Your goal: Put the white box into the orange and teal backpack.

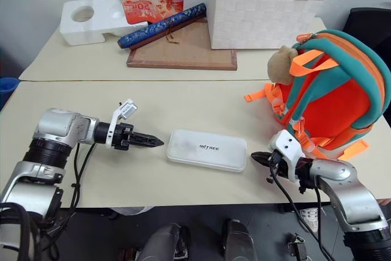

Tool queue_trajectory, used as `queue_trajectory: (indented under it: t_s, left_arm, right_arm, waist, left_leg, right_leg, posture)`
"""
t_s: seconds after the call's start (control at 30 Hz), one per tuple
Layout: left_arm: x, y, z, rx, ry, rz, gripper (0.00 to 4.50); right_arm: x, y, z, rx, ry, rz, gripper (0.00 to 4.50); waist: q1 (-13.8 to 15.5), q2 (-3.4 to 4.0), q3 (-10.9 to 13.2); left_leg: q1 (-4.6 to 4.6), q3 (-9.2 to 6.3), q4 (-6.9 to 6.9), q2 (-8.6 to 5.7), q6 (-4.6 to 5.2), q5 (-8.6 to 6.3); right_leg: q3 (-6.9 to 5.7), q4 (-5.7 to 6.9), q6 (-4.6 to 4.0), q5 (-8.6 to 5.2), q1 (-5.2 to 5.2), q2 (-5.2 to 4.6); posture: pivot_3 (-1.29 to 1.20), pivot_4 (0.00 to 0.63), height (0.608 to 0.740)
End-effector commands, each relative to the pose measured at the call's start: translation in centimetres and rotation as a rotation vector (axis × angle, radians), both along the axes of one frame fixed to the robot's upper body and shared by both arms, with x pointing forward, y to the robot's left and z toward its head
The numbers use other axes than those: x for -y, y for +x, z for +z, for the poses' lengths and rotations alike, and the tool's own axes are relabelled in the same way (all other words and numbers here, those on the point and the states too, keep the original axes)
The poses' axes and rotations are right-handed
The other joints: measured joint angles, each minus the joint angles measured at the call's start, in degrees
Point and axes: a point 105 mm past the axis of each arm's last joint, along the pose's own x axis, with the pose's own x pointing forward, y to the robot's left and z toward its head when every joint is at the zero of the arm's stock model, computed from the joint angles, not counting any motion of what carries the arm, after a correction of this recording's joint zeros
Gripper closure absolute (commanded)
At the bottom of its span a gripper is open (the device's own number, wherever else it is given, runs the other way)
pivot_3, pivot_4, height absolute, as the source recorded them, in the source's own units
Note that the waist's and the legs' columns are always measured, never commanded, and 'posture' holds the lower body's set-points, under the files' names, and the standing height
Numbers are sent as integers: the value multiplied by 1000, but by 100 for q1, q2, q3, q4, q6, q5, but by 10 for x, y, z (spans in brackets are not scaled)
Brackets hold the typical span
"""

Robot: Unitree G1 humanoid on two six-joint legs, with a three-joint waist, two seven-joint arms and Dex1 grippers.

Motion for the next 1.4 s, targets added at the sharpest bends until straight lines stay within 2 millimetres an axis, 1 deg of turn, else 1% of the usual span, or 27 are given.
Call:
queue_trajectory:
  t_s: [0.03,0.1,0.17,0.27,0.37,0.43,0.53,0.57,0.6,0.77,0.8,0.9,1.0,1.13,1.23,1.3,1.33,1.4]
  left_arm:
    - [13,2,1,-21,-25,-28,275]
    - [22,0,1,-27,-28,-69,275]
    - [34,-4,-4,-43,-5,-123,275]
    - [45,-8,-8,-55,9,-176,275]
    - [57,-7,-2,-59,-22,-193,275]
    - [59,-4,5,-56,-52,-185,275]
    - [53,3,20,-53,-107,-148,893]
    - [51,4,23,-53,-120,-141,1277]
    - [48,4,26,-56,-134,-131,1487]
    - [41,2,41,-56,-223,-121,3050]
    - [41,0,43,-56,-232,-124,3214]
    - [35,-7,55,-30,-287,-123,3223]
    - [24,-10,69,1,-356,-82,3223]
    - [8,-13,88,75,-421,-8,3223]
    - [2,-21,110,152,-496,-1,3223]
    - [-1,-26,124,201,-549,-8,3223]
    - [-2,-29,128,224,-561,-12,3223]
    - [-2,-32,132,258,-571,-21,3223]
  right_arm:
    - [-7,3,5,41,-5,27,4500]
    - [-11,5,6,48,-6,34,4500]
    - [-16,7,7,54,2,42,4500]
    - [-21,9,7,60,10,46,4500]
    - [-24,11,7,64,12,43,4500]
    - [-24,12,7,65,13,37,4500]
    - [-23,11,6,58,16,22,4500]
    - [-22,11,5,56,16,19,4500]
    - [-21,10,4,54,16,14,4500]
    - [-15,9,6,82,23,-33,4500]
    - [-13,9,7,90,25,-44,4500]
    - [2,5,17,114,62,-148,4500]
    - [24,-11,32,122,125,-260,3932]
    - [61,-35,60,189,191,-451,2641]
    - [85,-47,79,230,244,-567,1667]
    - [94,-44,90,257,293,-621,1031]
    - [95,-38,95,263,323,-635,639]
    - [93,-27,102,264,365,-634,0]
  waist:
    - [6,0,0]
    - [3,0,0]
    - [2,-1,0]
    - [0,0,0]
    - [10,-1,0]
    - [25,-1,0]
    - [7,-2,1]
    - [-5,-3,1]
    - [-16,-3,1]
    - [-39,-3,1]
    - [-40,-3,1]
    - [-30,-3,1]
    - [-9,-4,2]
    - [3,-6,1]
    - [-4,-7,1]
    - [-13,-10,1]
    - [-24,-10,1]
    - [-54,-10,1]
  left_leg:
    - [0,0,0,-2,0,0]
    - [0,1,1,-3,0,0]
    - [0,0,1,-2,-1,0]
    - [0,1,1,-3,-2,1]
    - [1,1,1,-3,-2,1]
    - [0,1,2,-3,-2,1]
    - [-2,1,4,-3,-2,1]
    - [-2,1,3,-1,-2,1]
    - [-2,1,3,0,-3,1]
    - [-2,1,3,0,-3,1]
    - [-2,1,3,0,-3,1]
    - [-2,1,3,0,-4,1]
    - [-10,-6,3,0,-4,1]
    - [-9,-9,5,-1,-4,1]
    - [1,-8,5,-1,-5,1]
    - [0,-9,5,-1,-5,1]
    - [1,-9,5,-1,-6,1]
    - [7,-6,4,1,-11,-2]
  right_leg:
    - [1,2,0,0,0,-2]
    - [2,3,0,0,0,-3]
    - [1,2,0,0,0,-2]
    - [3,3,0,0,0,-1]
    - [3,3,0,0,0,-2]
    - [3,3,0,0,0,-3]
    - [2,3,0,0,-2,-1]
    - [1,3,0,0,-2,-1]
    - [1,3,0,0,-2,0]
    - [2,2,0,0,-2,-1]
    - [2,2,0,0,-2,-1]
    - [4,3,0,0,-3,-4]
    - [1,2,0,0,-5,-25]
    - [-1,5,0,0,-3,-28]
    - [3,9,0,0,3,-29]
    - [4,9,0,0,2,-29]
    - [4,9,0,0,2,-29]
    - [10,9,0,0,2,-31]
  posture:
    - [0,150,740]
    - [0,150,740]
    - [0,150,740]
    - [0,150,740]
    - [0,150,740]
    - [0,150,740]
    - [0,150,740]
    - [0,150,740]
    - [0,150,740]
    - [0,150,740]
    - [0,150,740]
    - [0,150,740]
    - [0,150,740]
    - [0,150,740]
    - [0,150,740]
    - [0,150,740]
    - [0,150,740]
    - [0,150,740]
